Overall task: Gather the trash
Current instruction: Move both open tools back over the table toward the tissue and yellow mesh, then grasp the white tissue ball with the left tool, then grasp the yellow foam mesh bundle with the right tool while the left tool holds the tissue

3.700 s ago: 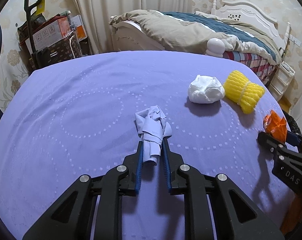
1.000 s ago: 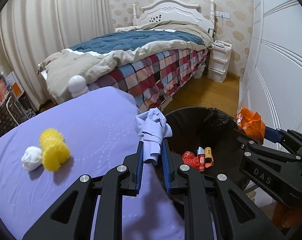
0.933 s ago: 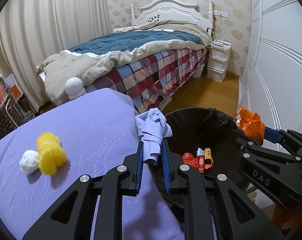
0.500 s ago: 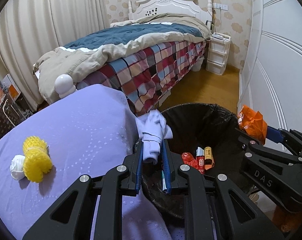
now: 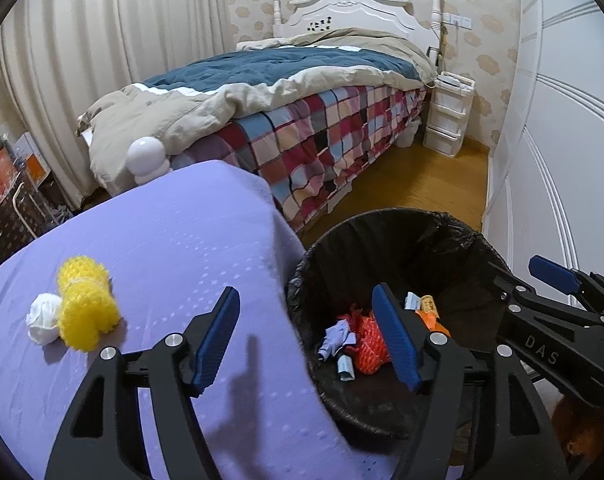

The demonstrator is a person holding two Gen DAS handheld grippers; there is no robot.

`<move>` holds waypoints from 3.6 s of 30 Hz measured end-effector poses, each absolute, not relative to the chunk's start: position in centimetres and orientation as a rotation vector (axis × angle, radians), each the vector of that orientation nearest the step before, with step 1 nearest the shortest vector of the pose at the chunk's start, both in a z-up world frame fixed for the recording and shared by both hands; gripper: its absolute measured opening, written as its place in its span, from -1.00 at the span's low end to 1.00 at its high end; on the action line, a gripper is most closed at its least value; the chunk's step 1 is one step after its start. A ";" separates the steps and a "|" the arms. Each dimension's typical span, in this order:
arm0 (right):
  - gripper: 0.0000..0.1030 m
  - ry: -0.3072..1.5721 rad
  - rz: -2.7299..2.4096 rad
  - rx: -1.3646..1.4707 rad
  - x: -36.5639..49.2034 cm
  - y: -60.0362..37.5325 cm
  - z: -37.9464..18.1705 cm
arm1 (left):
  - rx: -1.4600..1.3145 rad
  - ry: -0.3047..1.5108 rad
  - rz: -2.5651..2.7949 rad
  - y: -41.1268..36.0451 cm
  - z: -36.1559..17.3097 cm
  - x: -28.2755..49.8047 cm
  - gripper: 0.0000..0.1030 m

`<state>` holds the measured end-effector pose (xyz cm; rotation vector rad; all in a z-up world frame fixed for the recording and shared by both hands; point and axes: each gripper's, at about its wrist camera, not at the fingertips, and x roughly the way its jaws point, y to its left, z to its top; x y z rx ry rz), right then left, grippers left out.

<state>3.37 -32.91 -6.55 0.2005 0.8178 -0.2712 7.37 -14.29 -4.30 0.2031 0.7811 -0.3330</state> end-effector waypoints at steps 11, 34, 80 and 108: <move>0.24 0.833 -0.188 0.184 2.2 -28.7 -6.3 | 0.154 0.810 -0.226 -7.7 -4.4 5.8 0.35; 0.27 0.893 0.065 0.013 4.7 -14.3 -5.9 | 0.076 0.846 0.029 5.6 -5.3 8.1 0.39; 0.35 0.908 0.174 -0.120 10.0 -5.0 -6.6 | 0.029 0.864 0.060 11.1 -5.7 11.2 -0.11; 0.53 0.885 0.146 -0.121 9.9 -4.4 -6.3 | -0.016 0.865 0.074 13.1 -5.8 11.3 -0.11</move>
